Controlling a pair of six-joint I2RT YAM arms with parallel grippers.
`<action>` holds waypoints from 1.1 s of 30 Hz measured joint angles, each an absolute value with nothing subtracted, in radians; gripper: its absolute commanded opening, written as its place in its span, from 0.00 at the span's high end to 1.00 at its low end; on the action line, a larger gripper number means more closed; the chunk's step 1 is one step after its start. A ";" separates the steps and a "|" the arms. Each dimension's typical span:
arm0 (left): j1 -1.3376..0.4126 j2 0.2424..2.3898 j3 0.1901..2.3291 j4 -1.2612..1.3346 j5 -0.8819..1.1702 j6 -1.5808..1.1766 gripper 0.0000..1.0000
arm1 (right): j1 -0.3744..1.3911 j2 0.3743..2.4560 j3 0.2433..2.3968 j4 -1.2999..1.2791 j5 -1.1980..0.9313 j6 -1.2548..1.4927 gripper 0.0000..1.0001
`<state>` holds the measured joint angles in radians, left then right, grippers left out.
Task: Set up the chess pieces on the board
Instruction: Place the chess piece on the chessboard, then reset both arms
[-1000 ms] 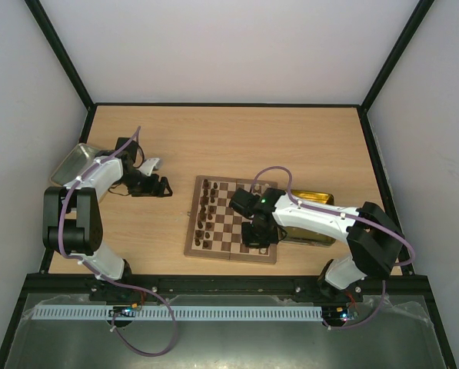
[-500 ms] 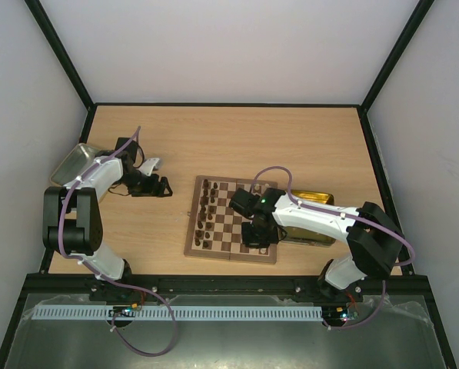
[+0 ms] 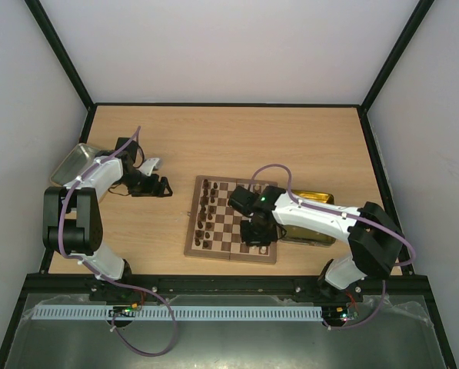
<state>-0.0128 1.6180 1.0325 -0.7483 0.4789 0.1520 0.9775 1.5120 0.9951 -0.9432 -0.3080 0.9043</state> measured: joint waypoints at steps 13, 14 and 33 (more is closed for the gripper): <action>-0.013 1.618 1.032 -0.748 0.479 0.152 0.15 | 0.978 1.534 1.200 -1.106 -0.232 0.829 0.62; -0.013 1.618 1.032 -0.748 0.477 0.154 0.15 | 0.978 1.535 1.233 -1.121 -0.216 0.818 0.59; -0.035 1.466 1.135 -0.874 0.393 0.324 0.01 | 0.978 1.437 1.358 -1.111 -0.006 0.839 0.02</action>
